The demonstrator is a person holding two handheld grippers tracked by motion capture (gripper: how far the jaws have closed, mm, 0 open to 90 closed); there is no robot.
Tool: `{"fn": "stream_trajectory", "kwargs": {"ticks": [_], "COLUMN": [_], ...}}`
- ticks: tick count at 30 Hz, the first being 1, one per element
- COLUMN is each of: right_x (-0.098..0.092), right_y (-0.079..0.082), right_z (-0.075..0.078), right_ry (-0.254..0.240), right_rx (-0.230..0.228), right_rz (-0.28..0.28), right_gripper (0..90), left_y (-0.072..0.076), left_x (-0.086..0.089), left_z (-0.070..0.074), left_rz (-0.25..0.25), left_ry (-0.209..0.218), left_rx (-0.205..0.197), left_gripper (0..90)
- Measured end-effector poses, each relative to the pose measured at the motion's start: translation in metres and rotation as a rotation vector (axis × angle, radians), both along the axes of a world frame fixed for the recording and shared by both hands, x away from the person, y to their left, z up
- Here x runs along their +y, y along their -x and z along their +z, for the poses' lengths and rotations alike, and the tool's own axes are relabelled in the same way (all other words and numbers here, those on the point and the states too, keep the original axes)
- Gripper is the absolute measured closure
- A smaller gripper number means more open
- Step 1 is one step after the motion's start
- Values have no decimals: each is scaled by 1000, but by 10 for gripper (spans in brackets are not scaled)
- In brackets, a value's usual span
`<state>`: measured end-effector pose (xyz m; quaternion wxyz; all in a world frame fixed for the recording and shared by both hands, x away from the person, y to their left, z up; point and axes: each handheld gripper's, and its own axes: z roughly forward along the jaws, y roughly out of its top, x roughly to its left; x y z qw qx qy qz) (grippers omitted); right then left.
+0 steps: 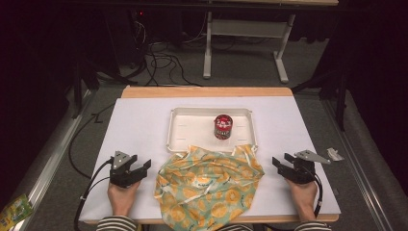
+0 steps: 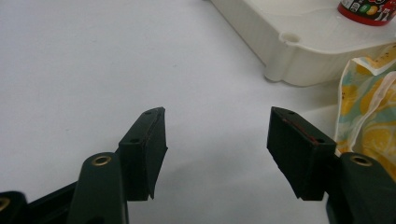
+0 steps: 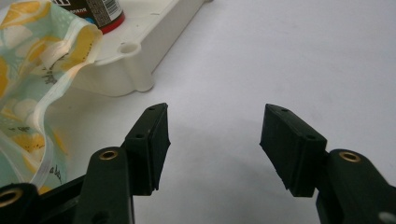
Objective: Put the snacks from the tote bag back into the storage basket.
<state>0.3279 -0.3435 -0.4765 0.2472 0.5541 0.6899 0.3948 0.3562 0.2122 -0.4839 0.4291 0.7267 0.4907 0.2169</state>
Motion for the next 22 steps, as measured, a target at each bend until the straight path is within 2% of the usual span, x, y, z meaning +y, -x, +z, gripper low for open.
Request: {"fn": "stream_trajectory", "kwargs": {"ticks": [7,18,22], "right_x": [-1,-2,-3], "right_y": [-1,-2,-2], "right_z": [-1,-2,-2], "right_ry": [-8,-13,-13], "right_rx": [8,14,14], "right_rz": [-14,-17,-11], "right_gripper": [410,400,400], "left_y": [1,1,-1], "left_x": [3,4,5], "left_z": [0,0,-1], "left_rz": [1,-1,5], "left_ry": [30,33,49], "left_rx": [-8,1,15], "left_gripper": [372,366,363]}}
